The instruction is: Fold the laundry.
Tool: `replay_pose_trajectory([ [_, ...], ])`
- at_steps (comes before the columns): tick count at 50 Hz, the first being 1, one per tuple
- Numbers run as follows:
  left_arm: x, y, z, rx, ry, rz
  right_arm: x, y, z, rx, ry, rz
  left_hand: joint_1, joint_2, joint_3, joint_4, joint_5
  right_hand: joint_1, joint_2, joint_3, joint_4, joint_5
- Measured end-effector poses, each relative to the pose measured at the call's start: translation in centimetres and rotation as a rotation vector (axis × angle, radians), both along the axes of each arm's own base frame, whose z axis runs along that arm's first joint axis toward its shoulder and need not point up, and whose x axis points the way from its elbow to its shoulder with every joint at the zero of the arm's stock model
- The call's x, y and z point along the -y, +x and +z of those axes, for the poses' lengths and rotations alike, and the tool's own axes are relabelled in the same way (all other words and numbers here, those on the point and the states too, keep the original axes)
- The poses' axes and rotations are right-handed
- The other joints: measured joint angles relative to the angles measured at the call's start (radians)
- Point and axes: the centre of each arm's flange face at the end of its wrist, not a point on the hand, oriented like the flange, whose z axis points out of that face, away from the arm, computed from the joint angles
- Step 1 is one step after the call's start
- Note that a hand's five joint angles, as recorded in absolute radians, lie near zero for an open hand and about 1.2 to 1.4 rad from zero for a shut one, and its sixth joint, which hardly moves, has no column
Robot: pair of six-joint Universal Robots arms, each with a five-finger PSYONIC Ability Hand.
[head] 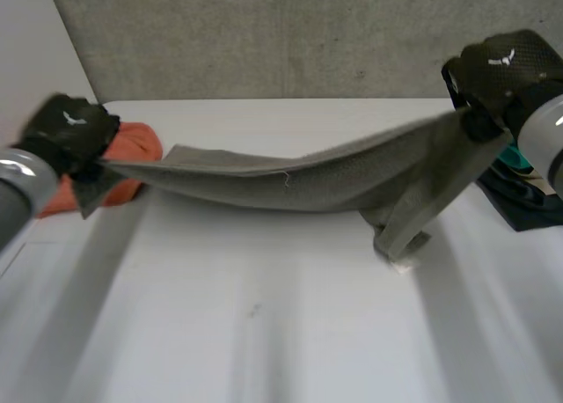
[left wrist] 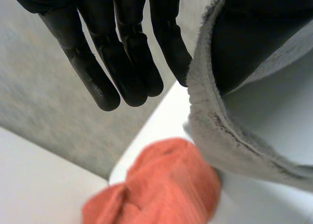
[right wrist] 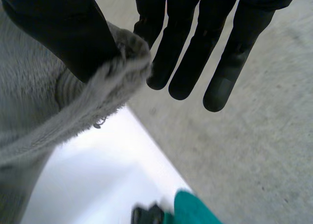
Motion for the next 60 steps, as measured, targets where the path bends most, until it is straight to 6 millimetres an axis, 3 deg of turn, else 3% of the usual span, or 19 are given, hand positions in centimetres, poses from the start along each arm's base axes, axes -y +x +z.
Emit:
replay_pose_trajectory([
  [3, -3.4, 0.5, 3.3, 0.018, -0.036, -0.052, -0.3, -1.0, -0.5, -0.136, 0.033, 0.000, 0.000, 0.001, 0.000, 0.000, 0.000, 0.000, 0.000, 0.000, 0.000, 0.008],
  [6, -5.5, 0.9, 5.1, 0.039, -0.048, -0.079, -0.5, -1.6, -1.0, -0.255, 0.061, 0.006, 0.000, 0.002, 0.003, 0.000, 0.000, 0.000, 0.000, 0.000, 0.000, 0.008],
  [11, -6.0, 1.2, 5.6, 0.064, -0.018, -0.095, -0.6, -1.9, -1.9, -0.368, 0.092, 0.022, 0.000, 0.002, 0.004, 0.000, 0.000, 0.000, 0.000, 0.000, 0.000, 0.008],
  [17, -1.6, 0.3, 1.9, 0.120, 0.117, -0.087, 0.8, -0.8, -4.6, -0.421, 0.158, 0.039, 0.000, 0.003, 0.004, 0.000, 0.000, 0.000, 0.000, 0.000, 0.000, 0.012],
  [23, 4.2, -1.2, -3.3, 0.235, 0.196, -0.046, 4.5, 1.3, -8.7, -0.444, 0.182, 0.004, 0.000, 0.003, 0.004, 0.000, 0.000, 0.000, 0.000, 0.000, 0.000, 0.012],
  [27, 7.5, -2.8, -3.3, 0.265, 0.125, -0.039, 7.5, 2.7, -9.0, -0.422, 0.088, -0.046, 0.000, 0.003, 0.004, 0.001, 0.000, 0.000, 0.000, 0.000, 0.000, 0.012],
  [32, 10.6, -4.6, 1.3, 0.214, -0.093, -0.015, 11.7, 4.4, -6.1, -0.323, -0.151, -0.121, 0.000, 0.003, 0.004, 0.002, 0.000, 0.000, 0.000, 0.000, 0.000, 0.012],
  [36, 11.9, -4.8, 7.8, 0.091, -0.331, 0.048, 14.2, 5.1, -1.0, -0.184, -0.417, -0.185, 0.000, 0.003, 0.004, 0.004, 0.000, 0.000, 0.000, 0.000, 0.004, 0.012],
  [37, 12.0, -4.6, 10.4, 0.024, -0.420, 0.079, 14.6, 5.0, 1.1, -0.123, -0.513, -0.206, 0.000, 0.003, 0.004, 0.005, 0.000, 0.000, 0.000, 0.000, 0.005, 0.012],
  [38, 12.0, -4.2, 12.6, -0.041, -0.497, 0.104, 14.9, 4.9, 2.8, -0.069, -0.592, -0.221, 0.000, 0.003, 0.004, 0.005, 0.000, 0.000, 0.000, 0.001, 0.005, 0.012],
  [42, 11.4, -3.1, 18.2, -0.254, -0.704, 0.137, 14.7, 4.4, 7.5, 0.114, -0.806, -0.235, 0.000, 0.003, 0.004, 0.005, 0.000, 0.000, 0.000, 0.001, 0.005, 0.013],
  [46, 11.0, -2.6, 20.1, -0.379, -0.782, 0.103, 14.0, 4.2, 9.0, 0.204, -0.887, -0.198, 0.000, 0.003, 0.004, 0.005, 0.000, 0.000, 0.000, 0.001, 0.005, 0.027],
  [50, 11.5, -2.8, 18.5, -0.409, -0.733, 0.062, 13.6, 4.6, 7.8, 0.205, -0.855, -0.147, 0.000, 0.003, 0.004, 0.005, 0.000, 0.000, 0.000, 0.001, 0.005, 0.033],
  [53, 12.3, -3.0, 15.9, -0.392, -0.656, 0.051, 13.7, 4.9, 6.0, 0.177, -0.794, -0.126, 0.000, 0.003, 0.004, 0.005, 0.000, 0.000, 0.000, 0.001, 0.005, 0.033],
  [55, 12.8, -3.1, 13.9, -0.374, -0.599, 0.048, 13.9, 5.0, 4.6, 0.154, -0.746, -0.118, 0.000, 0.003, 0.004, 0.005, 0.000, 0.000, 0.000, 0.001, 0.005, 0.033],
  [60, 14.1, -3.6, 6.7, -0.316, -0.417, 0.044, 14.5, 5.1, -0.4, 0.078, -0.580, -0.103, 0.000, 0.003, 0.004, 0.005, 0.000, 0.000, 0.000, 0.001, 0.005, 0.033],
])
